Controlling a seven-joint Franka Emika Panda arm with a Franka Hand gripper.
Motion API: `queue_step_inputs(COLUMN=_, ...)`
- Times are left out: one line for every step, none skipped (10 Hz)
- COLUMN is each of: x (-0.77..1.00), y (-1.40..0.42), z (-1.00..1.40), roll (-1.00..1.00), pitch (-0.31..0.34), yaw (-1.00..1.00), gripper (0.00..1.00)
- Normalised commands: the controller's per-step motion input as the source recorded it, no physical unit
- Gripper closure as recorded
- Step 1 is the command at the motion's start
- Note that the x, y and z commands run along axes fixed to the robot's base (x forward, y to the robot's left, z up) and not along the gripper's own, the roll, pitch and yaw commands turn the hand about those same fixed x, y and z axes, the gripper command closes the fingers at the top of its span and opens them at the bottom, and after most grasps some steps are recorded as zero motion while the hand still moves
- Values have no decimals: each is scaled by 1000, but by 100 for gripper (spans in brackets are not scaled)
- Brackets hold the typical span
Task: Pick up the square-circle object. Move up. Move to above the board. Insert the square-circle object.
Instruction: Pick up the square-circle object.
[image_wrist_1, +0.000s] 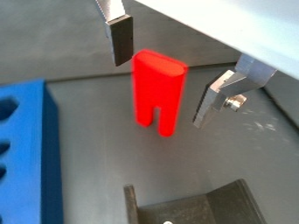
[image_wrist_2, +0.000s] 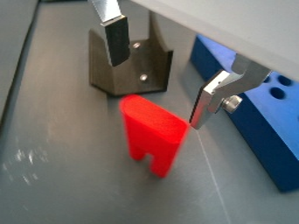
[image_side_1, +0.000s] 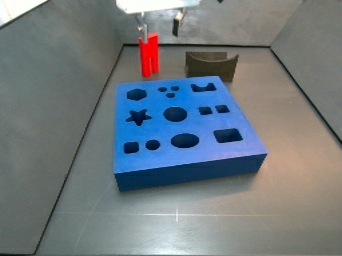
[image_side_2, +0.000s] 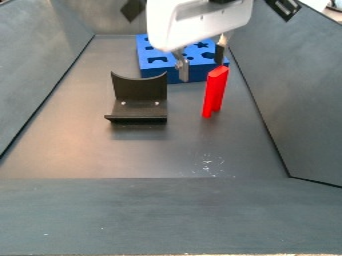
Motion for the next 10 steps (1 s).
queue_step_inputs(x=-429, y=0, z=-434, roll=0, pitch=-57, yaw=786, gripper=0)
queue_step_inputs(x=-89, y=0, z=0, roll=0, pitch=-4, yaw=83, gripper=0)
queue_step_inputs(x=-49, y=31, z=0, roll=-27, pitch=-9, yaw=80, gripper=0)
queue_step_inputs(x=-674, y=329, z=40, roll=-76, pitch=-89, yaw=0, gripper=0)
queue_step_inputs(x=-463, y=220, z=0, roll=-73, pitch=-60, yaw=0, gripper=0)
queue_step_inputs(x=0, y=0, z=0, roll=-6, pitch=0, yaw=0, gripper=0)
queue_step_inputs(x=-160, y=34, z=-120, roll=0, pitch=0, yaw=0, gripper=0)
queue_step_inputs(x=0, y=-40, z=-263, roll=0, pitch=-19, yaw=14, gripper=0)
queue_step_inputs(x=166, y=-63, z=-263, roll=0, pitch=-10, yaw=9, gripper=0)
queue_step_inputs(x=80, y=0, z=-223, roll=-17, pitch=0, yaw=0, gripper=0)
